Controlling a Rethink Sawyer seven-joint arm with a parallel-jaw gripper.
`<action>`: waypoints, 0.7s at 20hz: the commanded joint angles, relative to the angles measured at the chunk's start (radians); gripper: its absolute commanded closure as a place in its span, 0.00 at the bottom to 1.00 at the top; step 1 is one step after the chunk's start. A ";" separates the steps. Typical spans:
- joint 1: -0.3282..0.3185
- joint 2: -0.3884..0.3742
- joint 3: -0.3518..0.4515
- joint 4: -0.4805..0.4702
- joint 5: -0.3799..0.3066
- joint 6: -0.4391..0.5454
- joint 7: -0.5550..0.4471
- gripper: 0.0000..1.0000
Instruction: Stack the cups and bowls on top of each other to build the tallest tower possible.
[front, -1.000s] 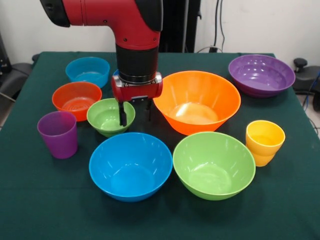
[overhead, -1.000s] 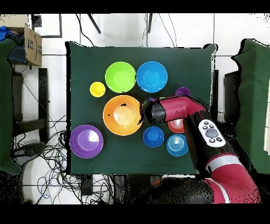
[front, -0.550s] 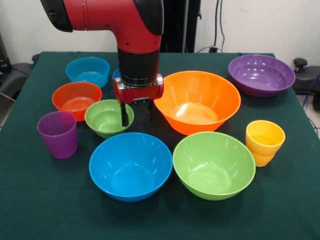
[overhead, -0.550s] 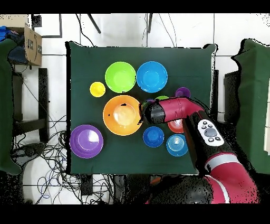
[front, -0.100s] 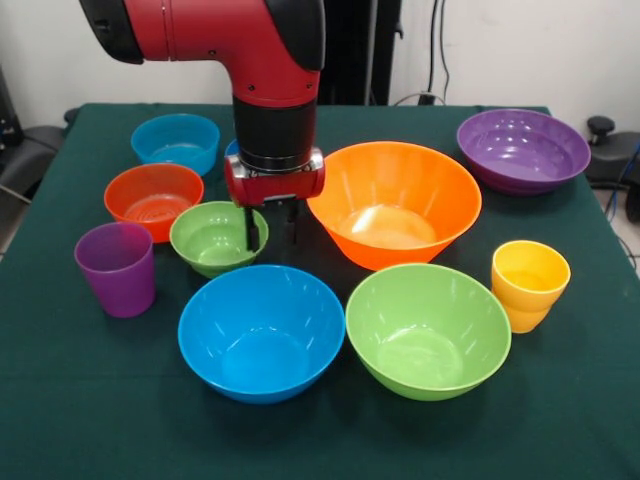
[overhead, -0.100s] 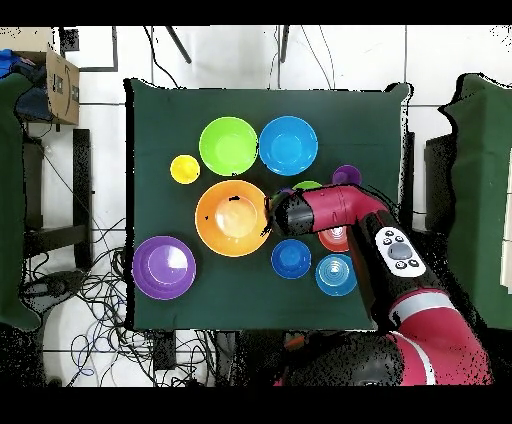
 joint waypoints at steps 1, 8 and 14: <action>0.032 0.016 -0.026 -0.001 -0.074 0.030 -0.048 1.00; 0.046 0.012 -0.042 -0.002 -0.072 0.031 -0.037 1.00; 0.050 0.006 -0.048 0.004 -0.060 0.019 -0.030 1.00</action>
